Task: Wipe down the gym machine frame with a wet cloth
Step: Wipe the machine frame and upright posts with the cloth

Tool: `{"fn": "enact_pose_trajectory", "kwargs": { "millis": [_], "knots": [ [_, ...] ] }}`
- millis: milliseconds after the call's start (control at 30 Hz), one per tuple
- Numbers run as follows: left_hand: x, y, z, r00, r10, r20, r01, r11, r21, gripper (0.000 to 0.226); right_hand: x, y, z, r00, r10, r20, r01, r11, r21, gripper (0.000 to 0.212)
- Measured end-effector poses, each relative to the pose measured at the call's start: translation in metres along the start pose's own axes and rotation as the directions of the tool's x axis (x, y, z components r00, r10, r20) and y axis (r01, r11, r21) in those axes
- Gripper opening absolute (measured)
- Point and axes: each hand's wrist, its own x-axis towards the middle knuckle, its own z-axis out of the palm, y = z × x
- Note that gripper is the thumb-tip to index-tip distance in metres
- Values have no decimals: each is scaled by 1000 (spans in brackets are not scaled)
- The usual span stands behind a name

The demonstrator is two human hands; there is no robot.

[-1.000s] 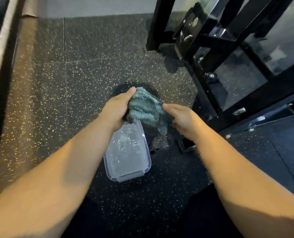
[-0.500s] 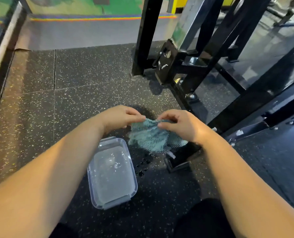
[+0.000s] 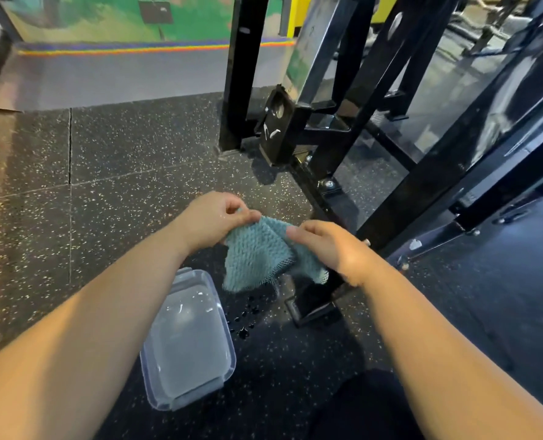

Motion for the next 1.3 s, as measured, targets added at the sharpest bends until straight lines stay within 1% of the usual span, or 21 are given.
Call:
{"fn": "enact_pose_trajectory", "kwargs": {
  "millis": [67, 167, 233, 300, 367, 433, 500, 533, 567, 633, 733, 833, 900, 933, 1000, 1067, 1100, 1133, 1167, 1200, 1300],
  "knots": [
    [2, 4, 4, 996, 30, -89, -23, 997, 73, 32, 2, 1, 10, 999, 39, 6, -39, 989, 140, 51],
    [1, 19, 13, 976, 106, -189, -53, 962, 266, 37, 7, 10, 24, 990, 40, -136, -21, 990, 136, 32],
    [-6, 29, 20, 956, 116, -269, -46, 966, 256, 37, 4, 11, 33, 949, 152, -276, -42, 929, 368, 21],
    [-15, 36, 37, 948, 121, -295, -67, 980, 190, 33, -3, 10, 41, 917, 285, -280, -39, 761, 648, 16],
    [-28, 45, 55, 956, 129, -265, -106, 989, 99, 29, -8, 13, 47, 905, 369, -210, -32, 552, 833, 15],
    [-36, 54, 71, 968, 137, -211, -126, 990, 64, 24, -16, 13, 43, 925, 369, -86, -40, 321, 946, 25],
    [-39, 58, 83, 986, 131, -105, -124, 990, 67, 24, -23, 18, 40, 945, 327, -25, -53, 228, 972, 42],
    [-39, 58, 86, 993, 103, -48, -104, 995, -4, 27, -27, 21, 39, 951, 306, -38, -40, 247, 968, 48],
    [-38, 57, 87, 998, 61, 11, -59, 987, -151, 30, -31, 25, 39, 956, 283, -72, -8, 271, 962, 42],
    [-37, 56, 83, 998, -1, 63, 27, 906, -422, 32, -38, 33, 38, 951, 272, -148, 55, 323, 945, 18],
    [-29, 56, 84, 1000, 18, -16, -23, 917, -399, 31, -52, 35, 32, 918, 322, -230, 84, 408, 909, 19],
    [-8, 76, 89, 998, 54, -42, -65, 935, -349, 21, -70, 27, 11, 820, 278, -501, 165, 723, 671, 22],
    [8, 100, 93, 998, 68, 20, -53, 909, -414, 21, -90, 13, -13, 656, 128, -744, 225, 908, 355, 29],
    [15, 114, 94, 996, 75, 52, -44, 891, -451, 20, -100, 6, -27, 535, 29, -844, 246, 951, 189, 33],
    [26, 142, 95, 987, 118, 110, -56, 888, -457, 26, -116, -8, -60, 252, -144, -957, 286, 956, -69, 39],
    [31, 167, 90, 980, 164, 113, -93, 877, -471, 37, -118, -17, -94, -26, -258, -966, 315, 915, -253, 40],
    [32, 178, 87, 977, 180, 115, -99, 860, -501, 38, -112, -18, -108, -135, -288, -948, 326, 891, -317, 39],
    [34, 185, 87, 974, 185, 133, -89, 846, -526, 34, -101, -18, -117, -195, -303, -933, 337, 872, -354, 37],
    [35, 191, 85, 970, 182, 160, -70, 843, -533, 28, -87, -17, -120, -196, -315, -928, 346, 864, -366, 35],
    [33, 195, 83, 966, 193, 173, -73, 843, -533, 24, -71, -13, -117, -143, -336, -931, 338, 867, -365, 33],
    [32, 197, 84, 955, 250, 161, -133, 843, -521, 27, -30, 16, -86, 83, -413, -907, 262, 887, -380, 44]
  ]
}}
